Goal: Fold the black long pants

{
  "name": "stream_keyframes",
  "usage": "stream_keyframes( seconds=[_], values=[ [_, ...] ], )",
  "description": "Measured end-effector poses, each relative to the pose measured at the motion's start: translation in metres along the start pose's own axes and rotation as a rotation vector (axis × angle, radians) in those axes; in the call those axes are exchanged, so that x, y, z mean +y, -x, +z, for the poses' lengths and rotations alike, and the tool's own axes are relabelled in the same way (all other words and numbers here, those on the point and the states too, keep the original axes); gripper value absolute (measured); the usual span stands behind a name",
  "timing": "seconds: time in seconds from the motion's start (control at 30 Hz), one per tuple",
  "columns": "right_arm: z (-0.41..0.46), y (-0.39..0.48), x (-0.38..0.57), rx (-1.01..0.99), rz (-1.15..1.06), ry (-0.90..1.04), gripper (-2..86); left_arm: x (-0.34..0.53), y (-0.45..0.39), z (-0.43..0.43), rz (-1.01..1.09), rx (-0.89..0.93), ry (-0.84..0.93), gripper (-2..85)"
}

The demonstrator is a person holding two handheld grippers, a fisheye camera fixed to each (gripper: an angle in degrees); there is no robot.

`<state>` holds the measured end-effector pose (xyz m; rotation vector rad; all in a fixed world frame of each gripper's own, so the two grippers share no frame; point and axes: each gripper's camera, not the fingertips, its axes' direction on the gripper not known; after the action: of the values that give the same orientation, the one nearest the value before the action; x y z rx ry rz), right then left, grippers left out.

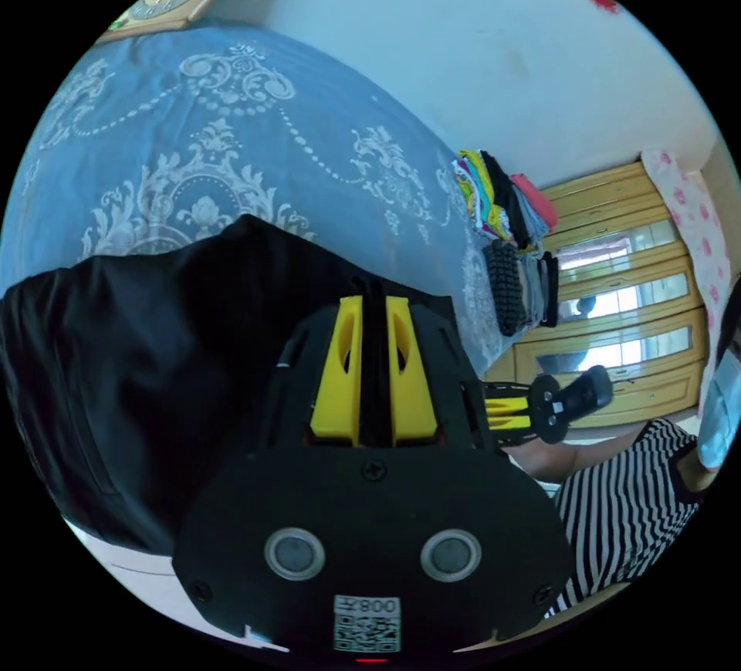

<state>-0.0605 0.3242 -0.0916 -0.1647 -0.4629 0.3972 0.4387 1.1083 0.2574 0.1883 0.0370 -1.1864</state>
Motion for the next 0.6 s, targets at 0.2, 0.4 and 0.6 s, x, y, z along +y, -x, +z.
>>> stream_keyframes(
  seconds=[0.2,0.4,0.6],
  values=[
    [0.042,-0.006,0.005,-0.003,-0.031,0.125,6.2,0.037,-0.026,0.01,-0.044,-0.036,-0.091,4.0],
    [0.033,-0.04,0.027,-0.197,0.056,0.07,7.6,0.092,-0.083,0.072,0.087,-0.23,0.125,0.8],
    [0.026,-0.082,0.036,-0.244,0.093,-0.038,3.3,0.119,-0.123,0.072,0.044,-0.172,-0.058,0.3]
  ],
)
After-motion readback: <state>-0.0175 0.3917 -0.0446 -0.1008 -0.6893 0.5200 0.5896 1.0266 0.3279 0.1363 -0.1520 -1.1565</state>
